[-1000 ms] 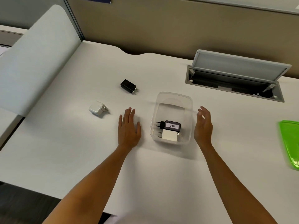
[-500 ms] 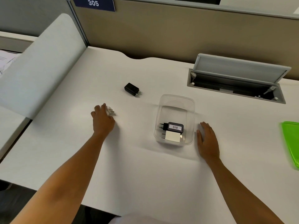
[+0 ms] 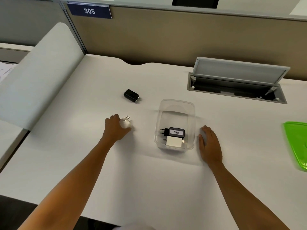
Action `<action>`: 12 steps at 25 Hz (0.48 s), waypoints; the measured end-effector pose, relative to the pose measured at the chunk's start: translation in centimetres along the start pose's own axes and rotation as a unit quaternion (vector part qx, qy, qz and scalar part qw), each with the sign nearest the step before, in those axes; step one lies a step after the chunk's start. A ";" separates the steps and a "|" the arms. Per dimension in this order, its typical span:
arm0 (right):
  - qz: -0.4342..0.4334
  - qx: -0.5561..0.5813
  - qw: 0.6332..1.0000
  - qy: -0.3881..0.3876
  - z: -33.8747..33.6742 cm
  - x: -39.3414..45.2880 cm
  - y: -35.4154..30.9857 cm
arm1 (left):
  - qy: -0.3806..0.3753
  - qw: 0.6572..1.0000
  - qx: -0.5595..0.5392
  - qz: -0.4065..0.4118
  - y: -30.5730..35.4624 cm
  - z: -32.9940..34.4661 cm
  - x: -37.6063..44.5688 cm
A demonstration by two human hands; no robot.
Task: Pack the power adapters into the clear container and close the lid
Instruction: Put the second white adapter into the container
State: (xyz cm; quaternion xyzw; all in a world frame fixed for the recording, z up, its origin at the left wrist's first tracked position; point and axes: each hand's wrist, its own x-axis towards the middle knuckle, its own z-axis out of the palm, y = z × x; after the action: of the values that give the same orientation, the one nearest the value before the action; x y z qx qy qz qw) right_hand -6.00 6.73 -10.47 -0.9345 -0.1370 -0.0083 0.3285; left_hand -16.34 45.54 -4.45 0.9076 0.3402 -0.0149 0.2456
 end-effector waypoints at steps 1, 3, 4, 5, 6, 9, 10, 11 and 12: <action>0.002 0.001 1.000 0.000 0.0 0.0 0.0 | -0.007 0.997 -0.070 -0.030 0.5 0.2 -0.3; 0.003 0.000 1.000 0.004 0.0 0.0 0.1 | -0.056 0.962 -0.257 -0.072 1.9 0.4 -1.0; 0.003 -0.001 1.000 0.006 0.1 0.0 0.1 | -0.086 0.932 -0.345 -0.067 2.9 0.4 -1.4; 0.001 -0.002 1.000 0.007 0.1 0.0 0.1 | -0.111 0.902 -0.415 -0.049 4.0 0.2 -1.7; 0.002 -0.002 1.000 0.007 0.1 0.1 0.1 | -0.126 0.874 -0.468 -0.024 5.2 -0.1 -1.9; 0.007 0.005 1.000 0.004 0.1 0.1 0.3 | -0.137 0.839 -0.524 0.049 9.5 -1.2 -2.1; 0.009 0.012 1.000 0.006 0.1 0.1 0.4 | -0.132 0.855 -0.497 0.071 10.9 -1.5 -2.1; 0.011 0.018 1.000 0.010 0.0 0.2 0.4 | -0.126 0.881 -0.447 0.092 12.1 -1.7 -2.2; 0.014 0.022 1.000 0.015 -0.1 0.4 0.5 | -0.120 0.906 -0.389 0.113 13.3 -1.5 -2.2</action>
State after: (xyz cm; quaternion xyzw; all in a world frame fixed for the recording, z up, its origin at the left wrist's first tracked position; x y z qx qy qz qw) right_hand -5.53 6.42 -10.66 -0.9285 -0.1192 -0.0149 0.3513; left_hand -9.94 36.24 3.13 0.7637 0.1822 0.0379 0.6181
